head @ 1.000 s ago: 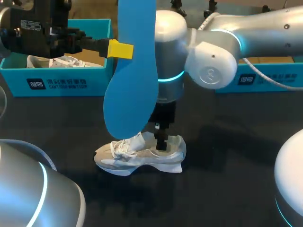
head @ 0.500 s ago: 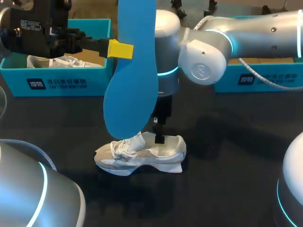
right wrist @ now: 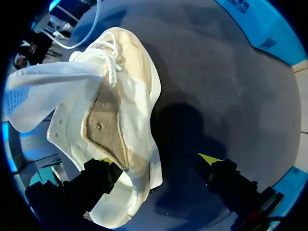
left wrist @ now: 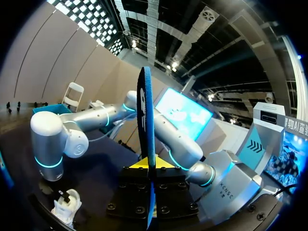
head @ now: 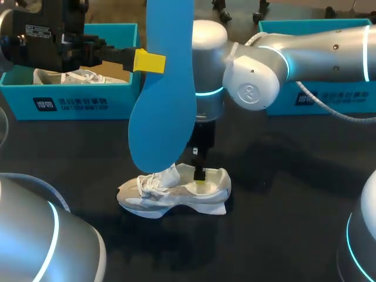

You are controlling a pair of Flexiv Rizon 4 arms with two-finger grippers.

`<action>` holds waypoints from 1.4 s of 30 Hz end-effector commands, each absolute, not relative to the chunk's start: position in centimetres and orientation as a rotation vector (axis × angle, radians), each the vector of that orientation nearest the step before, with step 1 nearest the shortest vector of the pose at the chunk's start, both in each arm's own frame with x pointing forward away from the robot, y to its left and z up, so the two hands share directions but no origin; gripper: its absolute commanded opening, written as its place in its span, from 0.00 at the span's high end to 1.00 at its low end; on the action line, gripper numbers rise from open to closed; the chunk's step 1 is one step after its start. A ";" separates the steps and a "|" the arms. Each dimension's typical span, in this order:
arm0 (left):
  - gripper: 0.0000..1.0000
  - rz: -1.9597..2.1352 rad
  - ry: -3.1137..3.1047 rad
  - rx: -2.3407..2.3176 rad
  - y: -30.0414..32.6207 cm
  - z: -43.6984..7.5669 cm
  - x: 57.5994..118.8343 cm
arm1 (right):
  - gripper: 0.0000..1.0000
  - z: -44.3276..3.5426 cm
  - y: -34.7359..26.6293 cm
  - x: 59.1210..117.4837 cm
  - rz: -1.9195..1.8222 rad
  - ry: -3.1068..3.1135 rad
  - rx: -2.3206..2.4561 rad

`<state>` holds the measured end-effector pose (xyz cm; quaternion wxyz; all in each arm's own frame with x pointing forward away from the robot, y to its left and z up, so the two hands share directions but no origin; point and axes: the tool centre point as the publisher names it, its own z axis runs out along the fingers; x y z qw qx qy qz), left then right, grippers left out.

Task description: Take the shoe out of the shoebox, open the shoe tongue, remove and reinsert the insole, then place the shoe into the shoebox

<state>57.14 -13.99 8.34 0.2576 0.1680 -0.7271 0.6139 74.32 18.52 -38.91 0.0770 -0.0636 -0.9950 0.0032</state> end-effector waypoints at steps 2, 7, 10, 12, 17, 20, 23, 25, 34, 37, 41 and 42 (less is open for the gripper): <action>1.00 1.664 -1.972 0.456 -14.1 8.3 57.2 | 0.47 -39.4 18.7 74.6 0.011 -2.968 -0.188; 1.00 1.664 -1.972 0.456 -14.1 8.3 57.2 | 1.00 -39.7 18.6 74.6 0.024 -2.943 -0.189; 1.00 1.664 -1.972 0.456 -14.1 8.3 57.2 | 1.00 -39.8 18.6 74.5 0.026 -2.939 -0.188; 1.00 1.664 -1.972 0.456 -14.1 8.3 57.2 | 1.00 -39.7 18.7 74.2 0.031 -2.936 -0.184; 1.00 1.664 -1.972 0.456 -14.1 8.3 57.2 | 1.00 -38.8 18.8 73.5 0.041 -2.927 -0.229; 1.00 1.664 -1.972 0.456 -14.1 8.3 57.2 | 1.00 -37.9 18.6 72.9 0.010 -2.929 -0.317; 1.00 1.664 -1.972 0.456 -14.1 8.3 57.2 | 1.00 -37.1 18.2 72.3 -0.063 -2.928 -0.442; 1.00 1.664 -1.972 0.456 -14.1 8.3 57.2 | 1.00 -36.5 17.9 72.0 -0.102 -2.918 -0.543; 1.00 1.664 -1.972 0.456 -14.1 8.3 57.2 | 1.00 -32.6 17.3 69.1 -0.212 -2.911 -0.831; 1.00 1.664 -1.972 0.456 -14.1 8.3 57.2 | 1.00 -32.6 17.3 69.1 -0.212 -2.911 -0.831; 1.00 1.664 -1.972 0.456 -14.1 8.3 57.2 | 1.00 -32.6 17.3 69.1 -0.212 -2.911 -0.831; 1.00 1.664 -1.972 0.456 -14.1 8.3 57.2 | 1.00 -32.6 17.3 69.1 -0.212 -2.911 -0.831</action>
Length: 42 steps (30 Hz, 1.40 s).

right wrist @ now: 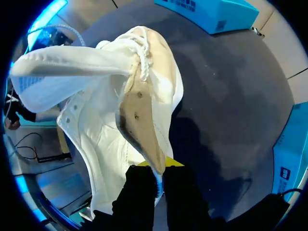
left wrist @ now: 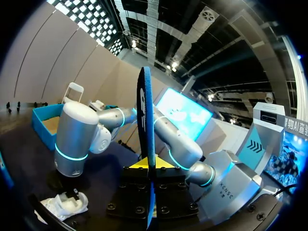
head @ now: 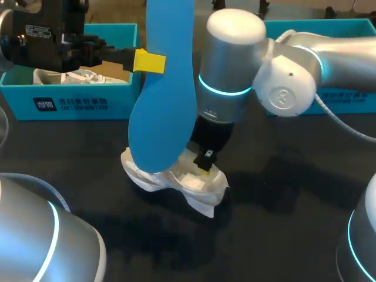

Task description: Take the shoe out of the shoebox, open the shoe tongue, remove and reinsert the insole, then place the shoe into the shoebox

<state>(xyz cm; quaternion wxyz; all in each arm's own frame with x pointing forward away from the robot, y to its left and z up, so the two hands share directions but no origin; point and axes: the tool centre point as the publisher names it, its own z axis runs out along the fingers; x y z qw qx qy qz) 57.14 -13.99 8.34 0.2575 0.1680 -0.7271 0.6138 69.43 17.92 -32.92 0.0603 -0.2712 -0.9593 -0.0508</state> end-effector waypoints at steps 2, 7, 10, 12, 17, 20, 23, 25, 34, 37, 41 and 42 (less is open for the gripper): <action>1.00 1.664 -1.972 0.456 -14.1 8.3 57.2 | 1.00 -32.6 17.3 69.1 -0.212 -2.911 -0.831; 1.00 1.664 -1.972 0.456 -14.1 8.3 57.2 | 1.00 -32.3 17.3 69.0 -0.269 -2.792 -1.143; 1.00 1.664 -1.972 0.456 -14.1 8.3 57.2 | 1.00 -31.6 17.2 68.2 -0.311 -2.717 -1.320; 1.00 1.664 -1.972 0.456 -14.1 8.3 57.2 | 1.00 -31.1 17.2 67.3 -0.353 -2.625 -1.467; 1.00 1.664 -1.972 0.456 -14.1 8.3 57.2 | 1.00 -30.7 17.1 65.2 -0.333 -2.278 -1.884; 1.00 1.664 -1.972 0.456 -14.1 8.3 57.2 | 1.00 -30.7 17.1 65.2 -0.333 -2.278 -1.884; 1.00 1.664 -1.972 0.456 -14.1 8.3 57.2 | 1.00 -30.7 17.1 65.2 -0.333 -2.278 -1.884; 1.00 1.664 -1.972 0.456 -14.1 8.3 57.2 | 1.00 -30.7 17.1 65.2 -0.333 -2.278 -1.884; 1.00 1.664 -1.972 0.456 -14.1 8.3 57.2 | 1.00 -31.2 18.3 64.5 -0.265 -2.265 -1.904; 1.00 1.664 -1.972 0.456 -14.1 8.3 57.2 | 1.00 -31.6 19.3 63.8 -0.237 -2.277 -1.909; 1.00 1.664 -1.972 0.456 -14.1 8.3 57.2 | 1.00 -32.2 19.7 63.3 -0.212 -2.242 -1.952; 1.00 1.664 -1.972 0.456 -14.1 8.3 57.2 | 1.00 -32.5 19.7 63.1 -0.216 -2.241 -1.955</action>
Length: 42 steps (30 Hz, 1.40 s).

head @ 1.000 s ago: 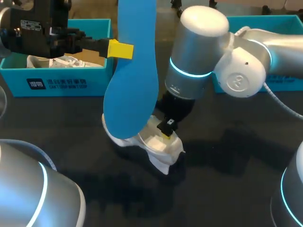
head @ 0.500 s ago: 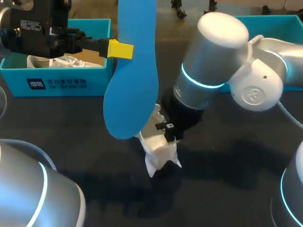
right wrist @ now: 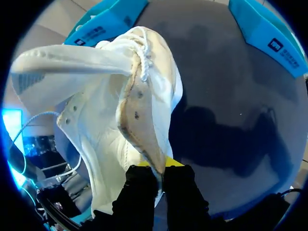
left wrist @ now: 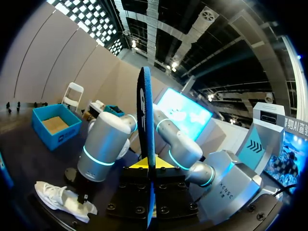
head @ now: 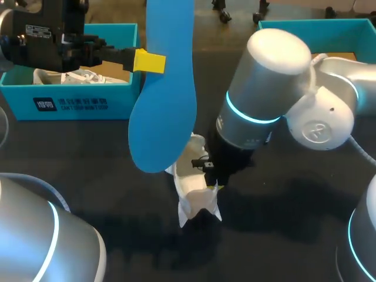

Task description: Take the shoe out of the shoebox, open the shoe tongue, remove and reinsert the insole, then place the shoe into the shoebox

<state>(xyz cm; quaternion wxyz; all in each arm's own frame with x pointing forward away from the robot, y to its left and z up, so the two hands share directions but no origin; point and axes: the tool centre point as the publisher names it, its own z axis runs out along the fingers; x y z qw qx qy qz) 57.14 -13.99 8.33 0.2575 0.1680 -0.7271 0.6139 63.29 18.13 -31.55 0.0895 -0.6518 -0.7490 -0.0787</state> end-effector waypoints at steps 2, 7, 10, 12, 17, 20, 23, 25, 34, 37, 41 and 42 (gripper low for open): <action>1.00 1.664 -1.972 0.456 -14.1 8.3 57.2 | 1.00 -33.3 19.4 62.9 -0.261 -2.231 -1.948; 1.00 1.664 -1.972 0.456 -14.1 8.3 57.2 | 1.00 -34.9 19.2 62.5 -0.265 -2.180 -2.002; 1.00 1.664 -1.972 0.456 -14.1 8.3 57.2 | 1.00 -35.9 18.9 62.1 -0.303 -2.164 -2.017; 1.00 1.664 -1.972 0.456 -14.1 8.3 57.2 | 1.00 -36.0 18.6 62.1 -0.331 -2.151 -2.039; 1.00 1.664 -1.972 0.456 -14.1 8.3 57.2 | 1.00 -36.5 17.8 62.3 -0.319 -2.137 -2.055; 1.00 1.664 -1.972 0.456 -14.1 8.3 57.2 | 1.00 -37.1 17.5 62.5 -0.317 -2.124 -2.064; 1.00 1.664 -1.972 0.456 -14.1 8.3 57.2 | 1.00 -37.5 17.3 62.6 -0.311 -2.119 -2.071; 1.00 1.664 -1.972 0.456 -14.1 8.3 57.2 | 1.00 -37.8 17.2 62.7 -0.315 -2.116 -2.074; 1.00 1.664 -1.972 0.456 -14.1 8.3 57.2 | 1.00 -39.0 16.7 62.9 -0.336 -2.118 -2.070; 1.00 1.664 -1.972 0.456 -14.1 8.3 57.2 | 1.00 -39.2 16.7 63.0 -0.335 -2.117 -2.064; 1.00 1.664 -1.972 0.456 -14.1 8.3 57.2 | 1.00 -39.4 16.8 63.1 -0.328 -2.119 -2.059; 1.00 1.664 -1.972 0.456 -14.1 8.3 57.2 | 1.00 -39.4 16.8 63.1 -0.326 -2.118 -2.058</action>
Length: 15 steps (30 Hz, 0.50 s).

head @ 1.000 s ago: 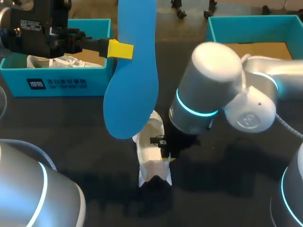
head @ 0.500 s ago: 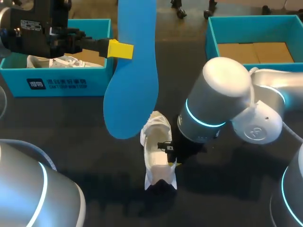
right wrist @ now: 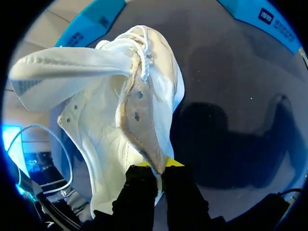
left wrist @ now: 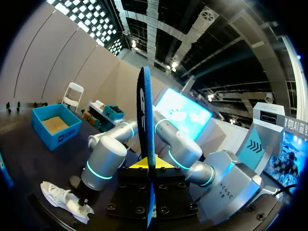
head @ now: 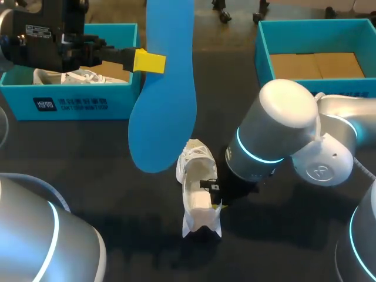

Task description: Take the shoe out of the shoebox, open the shoe tongue, remove and reinsert the insole, then place the shoe into the shoebox

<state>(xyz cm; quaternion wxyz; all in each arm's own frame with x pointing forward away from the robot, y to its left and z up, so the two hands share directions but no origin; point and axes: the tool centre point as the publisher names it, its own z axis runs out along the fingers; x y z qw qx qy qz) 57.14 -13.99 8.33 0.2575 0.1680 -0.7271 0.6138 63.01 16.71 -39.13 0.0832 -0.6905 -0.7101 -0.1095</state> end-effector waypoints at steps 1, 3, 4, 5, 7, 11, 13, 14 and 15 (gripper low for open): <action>1.00 1.664 -1.972 0.456 -14.1 8.3 57.2 | 1.00 -39.4 16.8 63.1 -0.325 -2.117 -2.057; 1.00 1.664 -1.972 0.456 -14.1 8.3 57.2 | 1.00 -39.4 16.7 63.1 -0.327 -2.114 -2.058; 1.00 1.664 -1.972 0.456 -14.1 8.3 57.2 | 1.00 -39.4 16.7 63.1 -0.330 -2.111 -2.059; 1.00 1.664 -1.972 0.456 -14.1 8.3 57.2 | 0.83 -39.4 16.7 63.1 -0.331 -2.111 -2.060; 1.00 1.664 -1.972 0.456 -14.1 8.3 57.2 | 0.27 -39.4 16.7 63.1 -0.333 -2.109 -2.060; 1.00 1.664 -1.972 0.456 -14.1 8.3 57.2 | 0.00 -39.1 16.6 63.0 -0.338 -2.105 -2.065; 1.00 1.664 -1.972 0.456 -14.1 8.3 57.2 | 0.00 -38.8 16.6 63.0 -0.343 -2.101 -2.070; 1.00 1.664 -1.972 0.456 -14.1 8.3 57.2 | 0.00 -38.5 16.6 63.0 -0.346 -2.099 -2.070; 1.00 1.664 -1.972 0.456 -14.1 8.3 57.2 | 0.00 -38.2 16.7 63.0 -0.347 -2.098 -2.071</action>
